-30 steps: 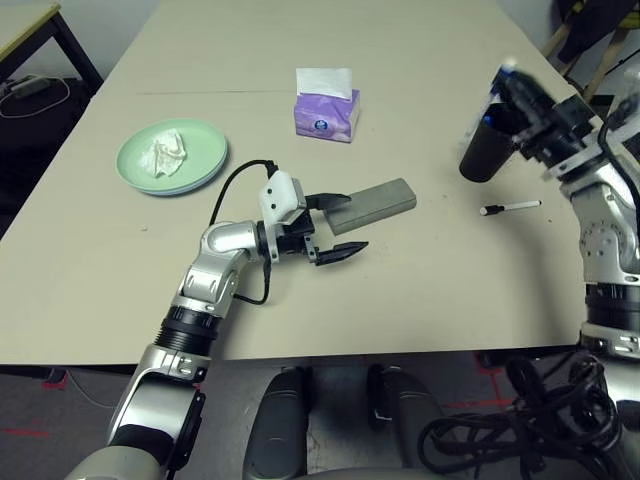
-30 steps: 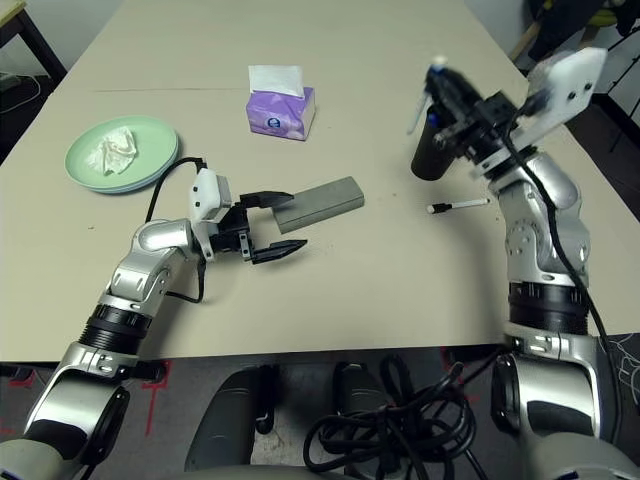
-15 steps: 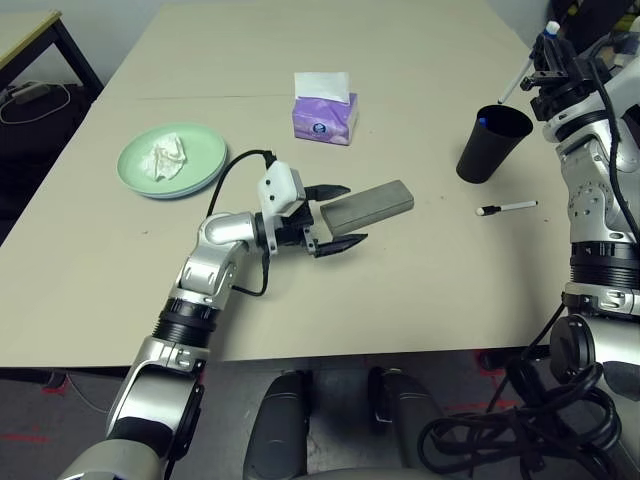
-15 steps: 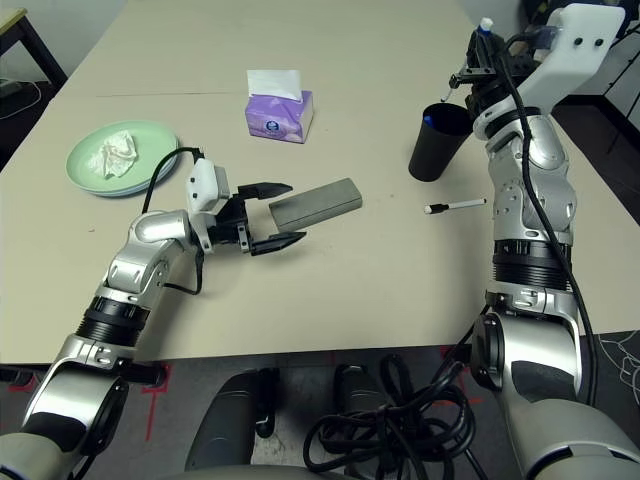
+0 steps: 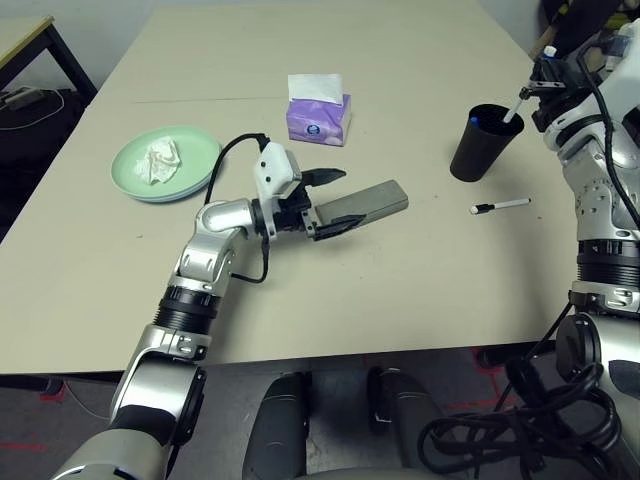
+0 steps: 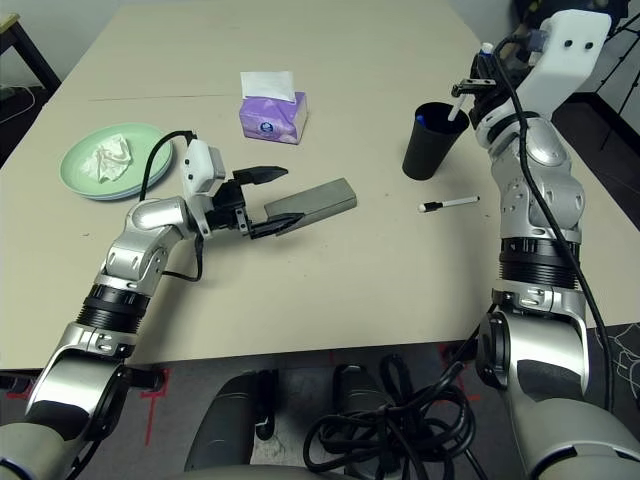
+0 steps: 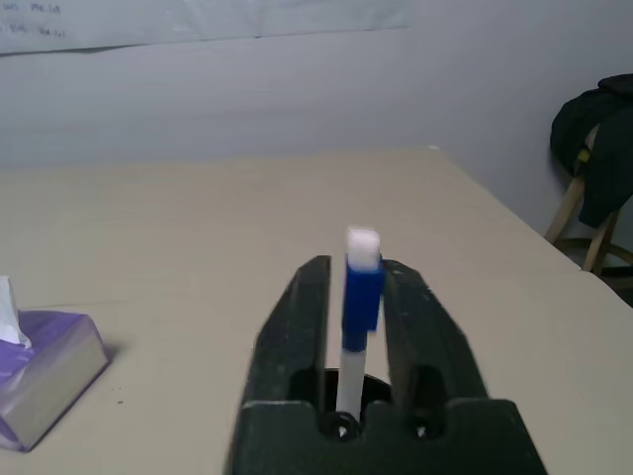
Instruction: Organize and tidy the items on the table.
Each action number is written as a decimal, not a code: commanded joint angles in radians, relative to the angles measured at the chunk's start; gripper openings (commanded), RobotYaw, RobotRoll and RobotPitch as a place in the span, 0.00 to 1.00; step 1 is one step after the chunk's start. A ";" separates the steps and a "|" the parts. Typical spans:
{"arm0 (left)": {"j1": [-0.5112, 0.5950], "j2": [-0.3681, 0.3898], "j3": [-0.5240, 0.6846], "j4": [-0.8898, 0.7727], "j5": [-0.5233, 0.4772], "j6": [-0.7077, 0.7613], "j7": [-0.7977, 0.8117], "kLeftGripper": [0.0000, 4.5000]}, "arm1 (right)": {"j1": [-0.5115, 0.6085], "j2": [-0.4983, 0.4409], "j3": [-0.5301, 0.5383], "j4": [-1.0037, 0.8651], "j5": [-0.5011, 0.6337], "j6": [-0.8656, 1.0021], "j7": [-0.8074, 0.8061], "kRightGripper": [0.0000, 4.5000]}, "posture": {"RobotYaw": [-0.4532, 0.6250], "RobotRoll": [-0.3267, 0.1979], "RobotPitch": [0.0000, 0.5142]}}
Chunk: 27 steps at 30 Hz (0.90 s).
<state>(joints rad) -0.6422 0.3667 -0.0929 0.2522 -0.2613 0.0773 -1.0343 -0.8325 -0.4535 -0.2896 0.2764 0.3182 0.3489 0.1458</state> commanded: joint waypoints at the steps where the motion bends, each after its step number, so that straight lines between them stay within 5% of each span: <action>1: 0.008 0.003 0.004 0.002 -0.009 0.014 0.005 1.00 | 0.009 -0.004 0.001 -0.014 -0.007 0.017 0.008 0.54 | 0.43 0.62 0.24; 6: 0.019 0.006 0.002 -0.005 -0.004 0.011 0.006 1.00 | 0.022 -0.015 0.007 -0.026 -0.015 0.033 0.028 0.97 | 0.43 0.62 0.26; 10: 0.023 0.003 -0.004 -0.007 0.000 0.006 0.006 1.00 | 0.025 -0.047 0.035 -0.022 -0.003 -0.001 0.159 0.99 | 0.42 0.62 0.29; 17: 0.066 -0.008 -0.012 -0.070 -0.003 0.026 0.034 1.00 | 0.156 -0.230 0.178 -0.063 0.087 -0.078 0.808 0.99 | 0.46 0.62 0.38; 27: 0.108 0.004 -0.021 -0.171 0.004 0.065 0.068 1.00 | 0.087 -0.409 0.338 0.173 -0.094 -0.331 1.206 0.99 | 0.48 0.62 0.50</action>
<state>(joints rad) -0.5372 0.3626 -0.1004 0.1120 -0.2612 0.1332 -0.9668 -0.7333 -0.8365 0.0166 0.4072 0.2766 0.0856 1.2980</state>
